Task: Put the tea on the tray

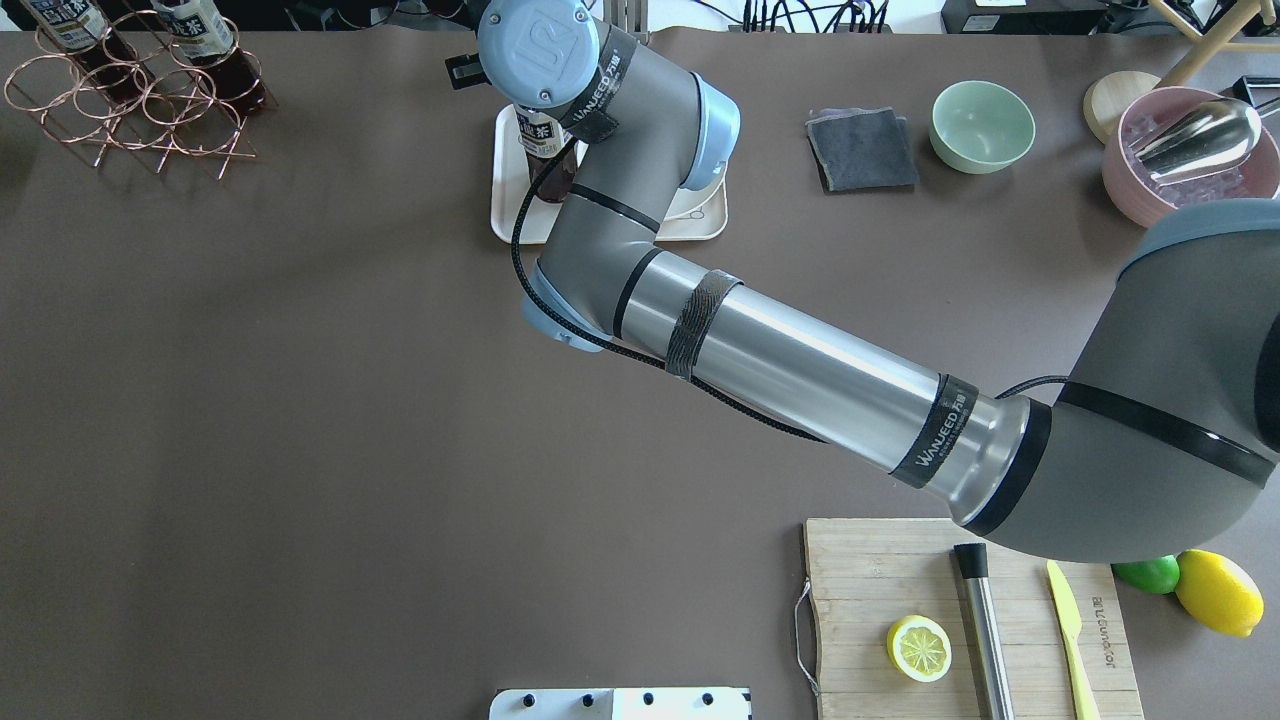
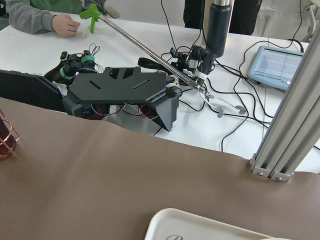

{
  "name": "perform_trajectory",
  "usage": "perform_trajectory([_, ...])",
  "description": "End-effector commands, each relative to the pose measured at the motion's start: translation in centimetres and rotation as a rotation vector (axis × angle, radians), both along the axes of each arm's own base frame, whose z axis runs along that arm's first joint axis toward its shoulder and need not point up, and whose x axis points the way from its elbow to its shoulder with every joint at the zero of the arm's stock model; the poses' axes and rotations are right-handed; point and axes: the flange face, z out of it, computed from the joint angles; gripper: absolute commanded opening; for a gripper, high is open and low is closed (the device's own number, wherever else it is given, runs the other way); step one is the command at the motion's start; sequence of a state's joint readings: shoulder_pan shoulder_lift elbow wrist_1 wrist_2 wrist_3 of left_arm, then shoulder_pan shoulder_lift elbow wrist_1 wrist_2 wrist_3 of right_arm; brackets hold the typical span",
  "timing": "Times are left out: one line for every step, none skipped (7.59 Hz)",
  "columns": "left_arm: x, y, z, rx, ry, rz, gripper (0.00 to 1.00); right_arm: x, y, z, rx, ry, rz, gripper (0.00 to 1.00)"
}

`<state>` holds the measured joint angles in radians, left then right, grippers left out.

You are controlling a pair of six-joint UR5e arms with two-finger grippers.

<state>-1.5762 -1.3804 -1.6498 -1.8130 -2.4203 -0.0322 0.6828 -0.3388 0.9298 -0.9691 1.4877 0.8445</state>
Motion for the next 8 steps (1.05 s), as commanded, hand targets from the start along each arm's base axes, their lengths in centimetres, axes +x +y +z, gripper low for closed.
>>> perform_trajectory([-0.1, 0.3, -1.2, 0.023, -0.002, 0.0, 0.99, 7.4, -1.3, -2.6, -0.106, -0.094, -0.111, 1.0])
perform_trajectory([-0.4, 0.3, -1.9, 0.039, -0.002, -0.006, 0.99, 12.1, -0.8, -1.9, -0.19, -0.075, -0.14, 1.0])
perform_trajectory([-0.7, 0.2, -2.1, 0.044, -0.003, -0.011, 0.99, 17.9, -0.6, 0.5, -0.297, -0.053, -0.177, 1.0])
perform_trajectory([-0.7, 0.0, -2.4, 0.052, -0.006, -0.011, 0.99, 23.1, 0.5, 3.7, -0.355, -0.04, -0.211, 1.0])
perform_trajectory([-0.7, -0.2, -2.9, 0.067, -0.011, -0.009, 0.99, 28.7, 3.1, 8.3, -0.385, -0.007, -0.237, 1.0])
perform_trajectory([-1.0, 0.0, -2.4, 0.149, -0.062, 0.047, 0.99, 34.1, 7.2, 13.6, -0.404, 0.025, -0.273, 1.0])
perform_trajectory([-1.0, -0.3, -2.1, 0.166, -0.081, 0.085, 0.99, 39.5, 10.1, 20.3, -0.421, 0.055, -0.294, 1.0])
perform_trajectory([-1.1, 0.2, -1.7, 0.145, -0.084, 0.089, 0.99, 44.2, 13.2, 28.4, -0.421, 0.146, -0.328, 1.0])
